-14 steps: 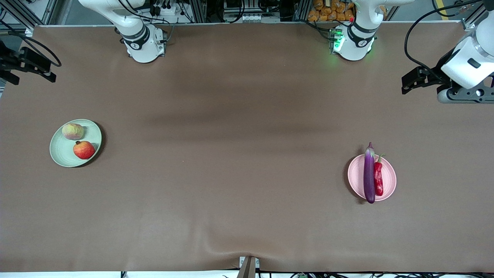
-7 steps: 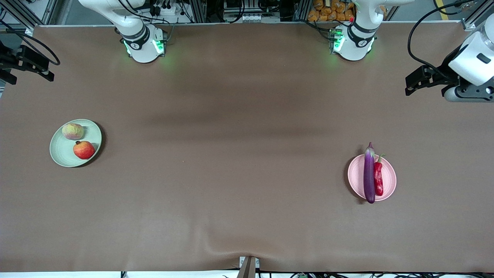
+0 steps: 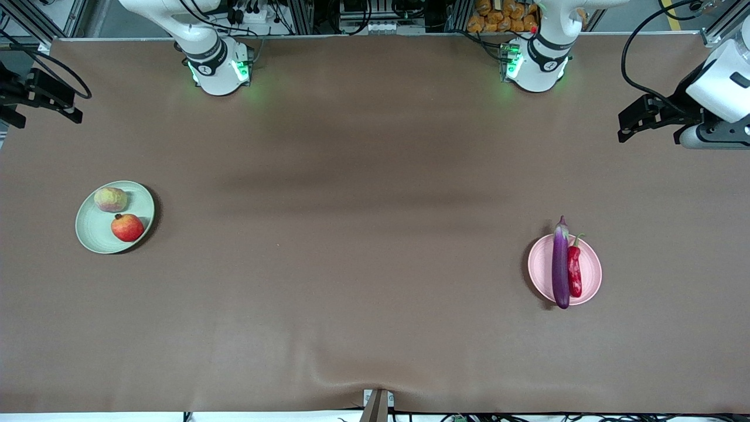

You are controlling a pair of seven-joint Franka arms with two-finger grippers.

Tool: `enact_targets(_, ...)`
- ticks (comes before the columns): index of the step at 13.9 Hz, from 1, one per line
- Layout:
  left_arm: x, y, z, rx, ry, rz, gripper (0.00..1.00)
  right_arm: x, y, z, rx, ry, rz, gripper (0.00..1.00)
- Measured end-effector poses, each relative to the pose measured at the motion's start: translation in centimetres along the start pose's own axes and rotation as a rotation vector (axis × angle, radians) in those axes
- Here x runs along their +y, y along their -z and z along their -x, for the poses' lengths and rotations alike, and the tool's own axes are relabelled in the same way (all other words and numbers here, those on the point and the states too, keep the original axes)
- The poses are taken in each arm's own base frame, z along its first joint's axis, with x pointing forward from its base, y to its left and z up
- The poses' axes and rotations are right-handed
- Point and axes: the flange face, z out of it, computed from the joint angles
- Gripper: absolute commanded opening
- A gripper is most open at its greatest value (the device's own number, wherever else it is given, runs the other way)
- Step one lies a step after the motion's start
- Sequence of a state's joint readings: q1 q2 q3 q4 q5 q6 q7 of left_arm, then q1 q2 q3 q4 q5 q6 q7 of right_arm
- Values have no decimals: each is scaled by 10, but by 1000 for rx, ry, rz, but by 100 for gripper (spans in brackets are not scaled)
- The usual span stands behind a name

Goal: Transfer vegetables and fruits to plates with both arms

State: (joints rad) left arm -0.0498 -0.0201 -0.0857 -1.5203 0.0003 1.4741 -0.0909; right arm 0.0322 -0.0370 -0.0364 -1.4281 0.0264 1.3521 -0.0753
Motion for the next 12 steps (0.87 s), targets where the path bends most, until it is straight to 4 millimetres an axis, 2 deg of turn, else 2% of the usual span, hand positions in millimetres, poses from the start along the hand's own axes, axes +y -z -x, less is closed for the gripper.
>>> enact_targets(12, -2, -4, 0, -13, -30, -1, 100, 0, -1, 1, -7, 0, -1, 100)
